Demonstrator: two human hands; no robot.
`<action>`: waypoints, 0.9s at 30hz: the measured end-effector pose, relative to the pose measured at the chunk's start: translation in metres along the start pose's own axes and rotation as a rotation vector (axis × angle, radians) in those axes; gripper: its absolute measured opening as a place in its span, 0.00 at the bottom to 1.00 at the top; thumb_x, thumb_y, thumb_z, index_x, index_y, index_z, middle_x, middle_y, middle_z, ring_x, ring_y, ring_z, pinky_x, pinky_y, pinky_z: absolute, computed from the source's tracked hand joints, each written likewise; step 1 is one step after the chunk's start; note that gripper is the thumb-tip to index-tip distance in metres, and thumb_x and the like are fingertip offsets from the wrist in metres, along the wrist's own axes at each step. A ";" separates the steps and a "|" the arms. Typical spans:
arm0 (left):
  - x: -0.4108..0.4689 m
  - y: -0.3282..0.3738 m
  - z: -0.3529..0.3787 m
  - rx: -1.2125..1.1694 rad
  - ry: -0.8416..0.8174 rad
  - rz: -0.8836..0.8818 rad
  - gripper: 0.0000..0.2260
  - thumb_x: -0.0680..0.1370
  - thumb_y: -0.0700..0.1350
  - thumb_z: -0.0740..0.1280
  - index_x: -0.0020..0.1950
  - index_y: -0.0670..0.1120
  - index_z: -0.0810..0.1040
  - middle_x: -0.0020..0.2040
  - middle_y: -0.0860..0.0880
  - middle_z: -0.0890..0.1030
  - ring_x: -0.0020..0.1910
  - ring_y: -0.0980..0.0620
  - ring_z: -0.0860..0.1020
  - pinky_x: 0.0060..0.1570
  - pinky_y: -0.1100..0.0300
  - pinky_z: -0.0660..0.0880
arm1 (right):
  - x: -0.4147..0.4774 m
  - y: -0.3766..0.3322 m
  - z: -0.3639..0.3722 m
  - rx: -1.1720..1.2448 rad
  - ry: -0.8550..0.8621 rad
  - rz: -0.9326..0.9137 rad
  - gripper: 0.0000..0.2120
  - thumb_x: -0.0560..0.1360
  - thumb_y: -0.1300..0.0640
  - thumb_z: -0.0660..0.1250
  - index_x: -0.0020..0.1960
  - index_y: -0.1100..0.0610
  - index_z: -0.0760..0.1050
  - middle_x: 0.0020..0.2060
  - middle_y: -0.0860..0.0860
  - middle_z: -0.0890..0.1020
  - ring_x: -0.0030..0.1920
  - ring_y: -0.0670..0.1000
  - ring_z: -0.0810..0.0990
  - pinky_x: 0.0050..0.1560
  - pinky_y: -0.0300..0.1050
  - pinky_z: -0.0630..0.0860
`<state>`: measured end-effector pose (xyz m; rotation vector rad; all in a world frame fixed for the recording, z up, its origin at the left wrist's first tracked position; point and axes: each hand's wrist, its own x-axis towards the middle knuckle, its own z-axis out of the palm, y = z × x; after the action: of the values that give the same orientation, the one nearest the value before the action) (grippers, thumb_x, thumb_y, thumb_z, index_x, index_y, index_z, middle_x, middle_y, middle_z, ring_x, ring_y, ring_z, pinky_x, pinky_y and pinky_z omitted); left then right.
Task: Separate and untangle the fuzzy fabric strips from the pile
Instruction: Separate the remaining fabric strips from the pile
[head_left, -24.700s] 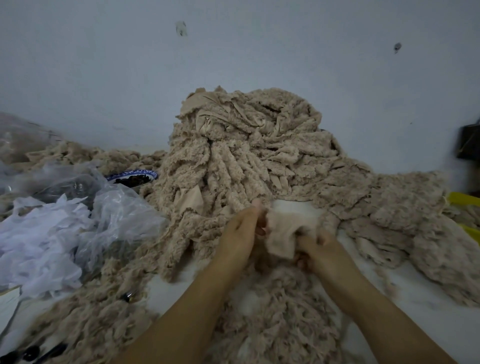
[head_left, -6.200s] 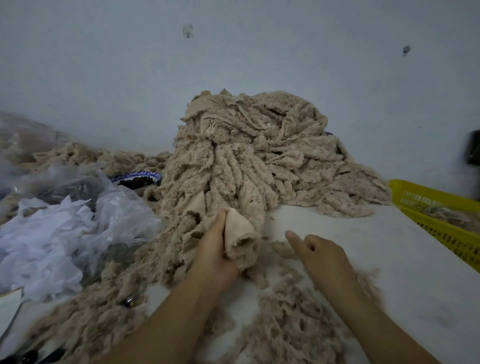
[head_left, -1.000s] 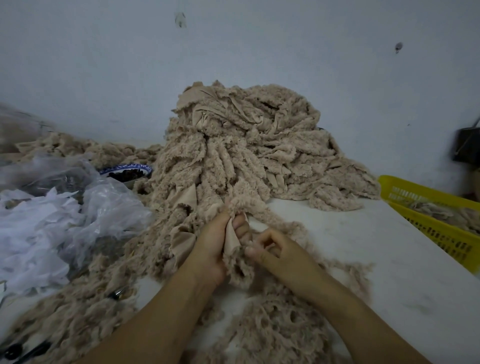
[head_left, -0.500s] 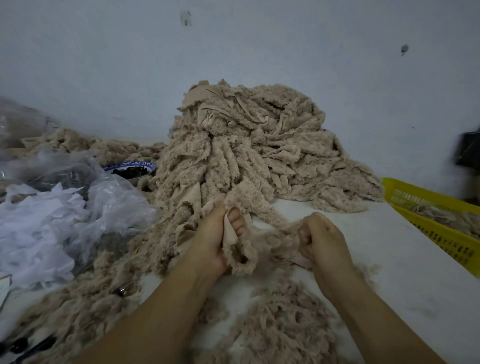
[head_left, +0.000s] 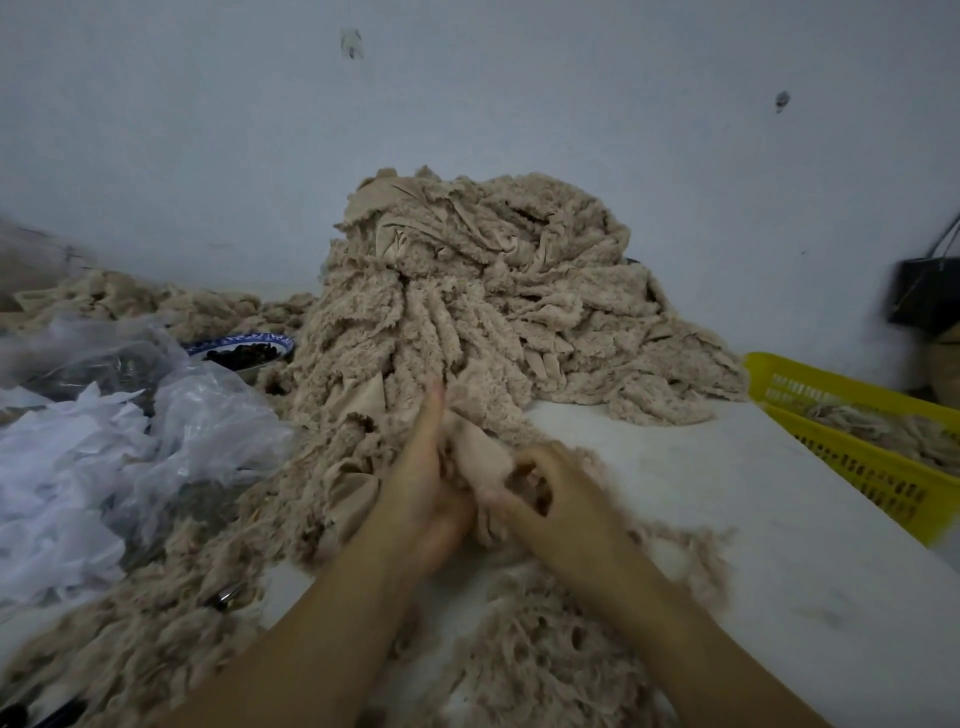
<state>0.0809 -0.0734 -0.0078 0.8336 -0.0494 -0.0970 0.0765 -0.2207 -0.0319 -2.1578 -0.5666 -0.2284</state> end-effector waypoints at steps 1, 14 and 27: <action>-0.003 -0.004 0.005 0.076 -0.012 -0.004 0.27 0.71 0.65 0.67 0.54 0.43 0.85 0.53 0.39 0.84 0.52 0.45 0.84 0.50 0.48 0.82 | 0.000 -0.002 0.004 0.064 -0.035 0.034 0.21 0.66 0.26 0.62 0.51 0.38 0.70 0.49 0.37 0.75 0.46 0.38 0.77 0.44 0.39 0.78; -0.009 -0.040 -0.001 1.111 -0.236 0.071 0.19 0.77 0.63 0.66 0.67 0.65 0.73 0.64 0.66 0.75 0.62 0.70 0.73 0.54 0.72 0.73 | 0.017 0.036 -0.055 1.397 0.621 0.330 0.20 0.77 0.42 0.66 0.61 0.55 0.74 0.50 0.50 0.80 0.43 0.46 0.86 0.44 0.42 0.81; 0.004 -0.033 -0.010 0.991 0.169 0.087 0.17 0.83 0.57 0.59 0.48 0.48 0.82 0.40 0.50 0.83 0.37 0.53 0.81 0.39 0.59 0.76 | 0.009 0.030 -0.015 -0.193 0.296 -0.076 0.06 0.81 0.51 0.60 0.45 0.48 0.71 0.43 0.40 0.71 0.48 0.44 0.69 0.45 0.37 0.65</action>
<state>0.0839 -0.0882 -0.0386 1.8243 0.0320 0.0946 0.0988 -0.2455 -0.0406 -2.2332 -0.4704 -0.6558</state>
